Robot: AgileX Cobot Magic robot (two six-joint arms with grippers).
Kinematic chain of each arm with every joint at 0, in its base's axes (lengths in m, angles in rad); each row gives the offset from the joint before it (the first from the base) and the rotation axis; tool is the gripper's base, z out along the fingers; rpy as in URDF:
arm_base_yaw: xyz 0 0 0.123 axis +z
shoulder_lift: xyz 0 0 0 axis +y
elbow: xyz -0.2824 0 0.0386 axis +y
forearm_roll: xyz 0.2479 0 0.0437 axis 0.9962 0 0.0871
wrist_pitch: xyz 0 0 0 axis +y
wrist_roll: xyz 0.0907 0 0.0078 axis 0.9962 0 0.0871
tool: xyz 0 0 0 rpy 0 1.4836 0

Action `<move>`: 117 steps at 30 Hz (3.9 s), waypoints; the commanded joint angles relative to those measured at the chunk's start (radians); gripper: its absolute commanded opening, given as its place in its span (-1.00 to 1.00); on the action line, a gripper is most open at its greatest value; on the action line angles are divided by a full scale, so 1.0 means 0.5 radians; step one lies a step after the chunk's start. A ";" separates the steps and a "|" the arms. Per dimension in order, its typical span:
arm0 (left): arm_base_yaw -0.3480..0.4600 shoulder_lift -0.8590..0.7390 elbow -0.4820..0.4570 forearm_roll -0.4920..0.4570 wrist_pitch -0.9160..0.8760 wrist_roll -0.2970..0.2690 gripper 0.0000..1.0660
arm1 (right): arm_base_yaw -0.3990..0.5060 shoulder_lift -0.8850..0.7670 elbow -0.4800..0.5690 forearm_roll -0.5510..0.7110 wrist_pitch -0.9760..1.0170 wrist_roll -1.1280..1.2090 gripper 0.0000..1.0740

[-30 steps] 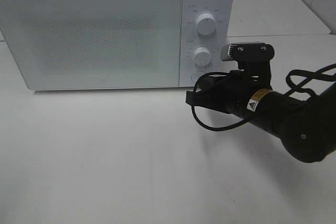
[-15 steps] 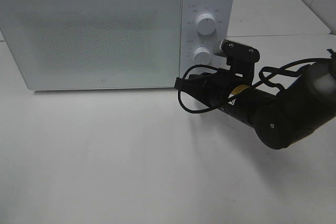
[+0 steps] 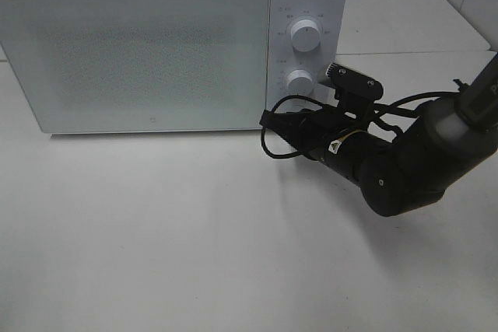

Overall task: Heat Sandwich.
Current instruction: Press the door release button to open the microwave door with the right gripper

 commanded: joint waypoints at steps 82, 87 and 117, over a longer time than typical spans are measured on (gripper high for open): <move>-0.006 -0.010 0.006 0.004 -0.036 -0.008 0.09 | -0.002 0.166 -0.222 0.452 -0.288 0.372 -1.00; -0.006 -0.010 0.006 0.004 -0.036 -0.008 0.09 | -0.026 0.166 -0.236 0.450 -0.380 0.424 -1.00; -0.006 -0.010 0.006 0.004 -0.036 -0.008 0.09 | -0.050 0.166 -0.398 0.576 -0.464 0.422 -1.00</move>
